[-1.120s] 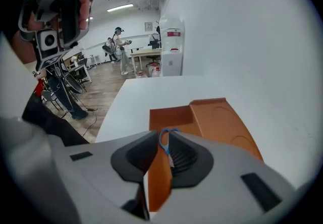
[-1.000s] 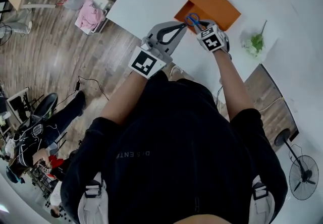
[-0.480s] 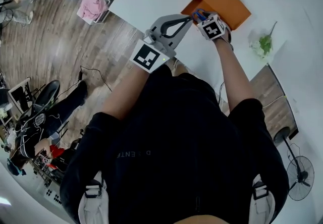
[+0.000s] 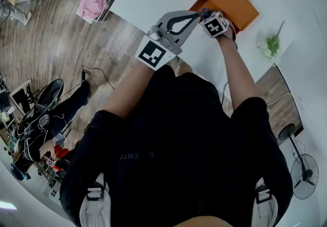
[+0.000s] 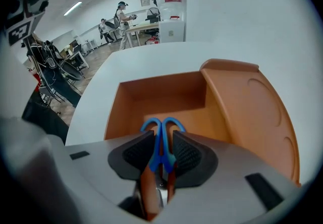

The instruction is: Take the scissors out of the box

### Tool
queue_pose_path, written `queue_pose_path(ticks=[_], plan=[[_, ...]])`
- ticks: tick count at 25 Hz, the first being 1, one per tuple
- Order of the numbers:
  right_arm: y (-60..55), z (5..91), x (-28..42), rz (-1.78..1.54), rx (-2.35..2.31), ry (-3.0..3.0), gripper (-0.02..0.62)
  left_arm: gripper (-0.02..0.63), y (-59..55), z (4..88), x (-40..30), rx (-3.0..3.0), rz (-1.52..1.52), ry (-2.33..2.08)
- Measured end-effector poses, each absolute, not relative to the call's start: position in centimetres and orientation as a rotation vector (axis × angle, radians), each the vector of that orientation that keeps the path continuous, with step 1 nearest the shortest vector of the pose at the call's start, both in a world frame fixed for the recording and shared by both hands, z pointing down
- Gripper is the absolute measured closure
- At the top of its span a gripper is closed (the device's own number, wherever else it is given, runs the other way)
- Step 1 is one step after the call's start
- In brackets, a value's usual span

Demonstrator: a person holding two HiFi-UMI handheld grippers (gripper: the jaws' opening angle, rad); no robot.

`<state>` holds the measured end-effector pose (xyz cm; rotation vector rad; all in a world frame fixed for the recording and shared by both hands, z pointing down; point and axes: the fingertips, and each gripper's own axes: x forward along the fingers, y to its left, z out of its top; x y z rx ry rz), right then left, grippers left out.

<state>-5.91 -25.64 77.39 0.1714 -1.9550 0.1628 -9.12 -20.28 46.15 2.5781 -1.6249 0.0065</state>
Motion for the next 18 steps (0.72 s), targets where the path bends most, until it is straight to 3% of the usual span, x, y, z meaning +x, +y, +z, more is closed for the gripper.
queue_pose_path(ticks=[6,18], plan=[[-25.6,77.0,-5.5,0.116,0.148,-1.918,0.505,0.586,-20.3,46.0,-9.9,2.574,0.002,-1.629],[-24.5,70.2,-4.2,0.161,0.286,-2.175,0.508,0.586,-18.2,43.9,-8.7,2.607,-0.008,-1.622]])
